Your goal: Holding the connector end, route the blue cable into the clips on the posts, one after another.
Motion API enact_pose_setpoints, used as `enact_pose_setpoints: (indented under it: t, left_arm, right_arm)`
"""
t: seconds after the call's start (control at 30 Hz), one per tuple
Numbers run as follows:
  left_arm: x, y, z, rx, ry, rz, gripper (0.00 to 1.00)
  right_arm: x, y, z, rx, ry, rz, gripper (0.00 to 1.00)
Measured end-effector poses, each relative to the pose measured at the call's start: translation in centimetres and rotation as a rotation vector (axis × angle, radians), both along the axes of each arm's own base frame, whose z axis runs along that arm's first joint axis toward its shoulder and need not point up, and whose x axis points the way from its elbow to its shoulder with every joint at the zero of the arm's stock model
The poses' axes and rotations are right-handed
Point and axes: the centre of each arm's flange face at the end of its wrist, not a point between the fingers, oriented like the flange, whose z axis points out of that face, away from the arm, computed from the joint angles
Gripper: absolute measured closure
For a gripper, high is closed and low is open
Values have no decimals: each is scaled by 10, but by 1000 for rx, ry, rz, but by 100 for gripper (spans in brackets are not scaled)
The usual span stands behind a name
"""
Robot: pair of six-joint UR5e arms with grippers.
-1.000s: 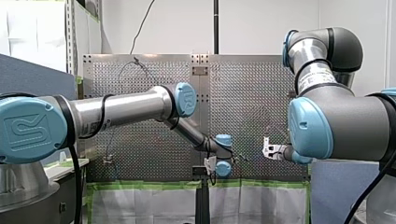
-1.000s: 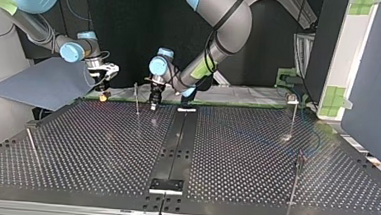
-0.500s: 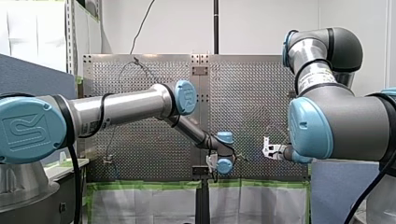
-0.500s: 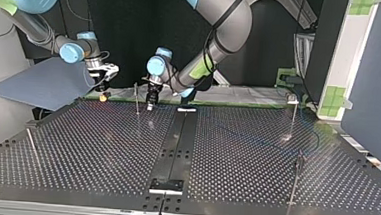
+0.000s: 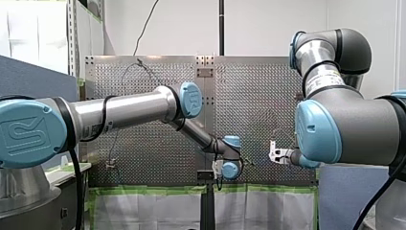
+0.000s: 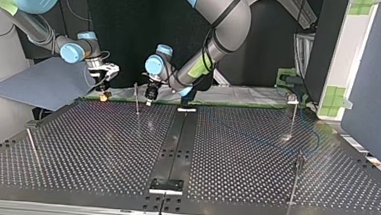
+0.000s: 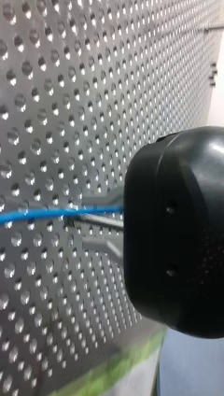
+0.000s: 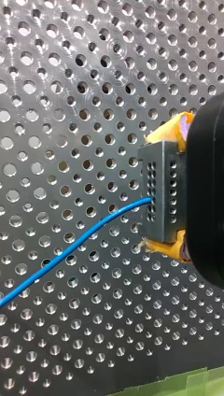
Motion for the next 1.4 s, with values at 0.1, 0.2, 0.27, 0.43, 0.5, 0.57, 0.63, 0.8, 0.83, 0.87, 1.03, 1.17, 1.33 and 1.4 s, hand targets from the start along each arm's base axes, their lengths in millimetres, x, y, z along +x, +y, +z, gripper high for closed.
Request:
enact_pose_setpoints:
  t: [0.1,0.2,0.27,0.43,0.5,0.57,0.63,0.8,0.83,0.87,1.03,1.17,1.33,1.4]
  left_arm:
    - [-3,3,-2,40,13,14,0]
    - [-6,4,-2,78,22,30,0]
    - [-8,5,0,103,25,42,0]
    - [-11,5,7,129,43,52,0]
    - [-13,5,10,125,56,42,0]
    - [-14,4,12,118,72,27,0]
    - [-17,3,13,110,91,11,0]
    - [-28,1,6,113,142,-31,0]
    - [-31,2,3,117,151,-38,0]
    - [-34,2,0,123,162,-49,0]
    - [-47,7,-14,150,195,-97,0]
    - [-51,8,-11,147,191,-111,0]
    - [-53,8,5,125,164,-114,0]
    - [-53,8,11,120,153,-114,0]
  right_arm:
    - [0,0,0,0,0,0,100]
    - [1,0,0,0,0,1,100]
    - [1,1,0,1,0,2,100]
    - [1,1,-1,2,-1,2,100]
    - [1,1,-1,2,-1,2,100]
    - [1,1,-2,3,0,2,100]
    - [1,1,-2,3,0,2,100]
    - [0,1,-3,4,1,0,100]
    - [0,1,-3,5,1,-1,100]
    - [-1,1,-3,5,1,-1,100]
    - [-1,1,-4,6,1,-4,100]
    - [-1,1,-5,8,1,-5,100]
    - [-1,2,-7,11,2,-5,100]
    - [-1,2,-7,11,2,-5,100]
